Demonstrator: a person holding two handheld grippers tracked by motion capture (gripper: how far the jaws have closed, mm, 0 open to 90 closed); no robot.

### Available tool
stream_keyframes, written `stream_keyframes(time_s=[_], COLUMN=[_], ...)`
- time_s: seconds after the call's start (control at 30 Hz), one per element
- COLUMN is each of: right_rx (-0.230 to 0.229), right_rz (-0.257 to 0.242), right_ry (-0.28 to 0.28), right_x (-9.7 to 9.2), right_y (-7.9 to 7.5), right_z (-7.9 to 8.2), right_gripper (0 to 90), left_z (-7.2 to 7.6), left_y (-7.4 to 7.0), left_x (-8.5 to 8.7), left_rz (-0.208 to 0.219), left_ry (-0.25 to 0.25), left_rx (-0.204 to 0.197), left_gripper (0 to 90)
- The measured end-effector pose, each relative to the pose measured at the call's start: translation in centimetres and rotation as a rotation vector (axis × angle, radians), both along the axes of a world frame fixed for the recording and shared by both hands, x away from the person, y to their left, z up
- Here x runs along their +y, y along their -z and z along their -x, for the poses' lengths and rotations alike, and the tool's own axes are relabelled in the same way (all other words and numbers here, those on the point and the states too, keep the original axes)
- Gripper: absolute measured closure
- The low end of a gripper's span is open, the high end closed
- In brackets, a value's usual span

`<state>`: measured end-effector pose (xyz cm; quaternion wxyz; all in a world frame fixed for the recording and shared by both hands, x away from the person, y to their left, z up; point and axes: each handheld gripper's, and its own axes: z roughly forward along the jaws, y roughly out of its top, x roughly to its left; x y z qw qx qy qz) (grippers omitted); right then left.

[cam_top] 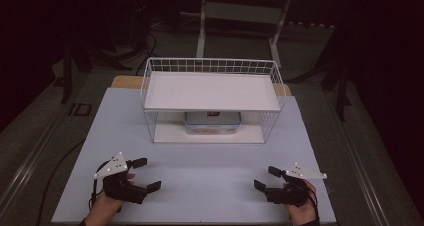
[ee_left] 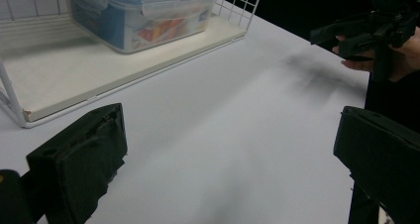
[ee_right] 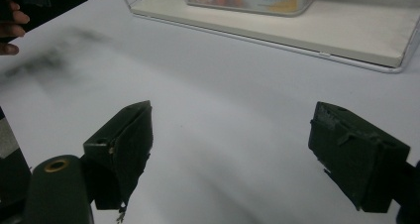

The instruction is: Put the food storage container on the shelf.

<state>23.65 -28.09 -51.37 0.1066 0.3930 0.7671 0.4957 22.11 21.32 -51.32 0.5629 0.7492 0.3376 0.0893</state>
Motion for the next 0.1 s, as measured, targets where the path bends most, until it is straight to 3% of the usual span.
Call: stream_keyframes(time_s=[0.1], right_rx=[0.004], right_rz=[-0.003], right_ry=[-0.005], right_x=[-0.02], right_y=[0.05], right_z=[-0.03], right_gripper=[16.9], left_z=[-0.09], left_y=[0.06], left_x=[0.04], left_rz=[0.007], left_ry=[0.002], left_rx=[0.004], left_gripper=[0.0])
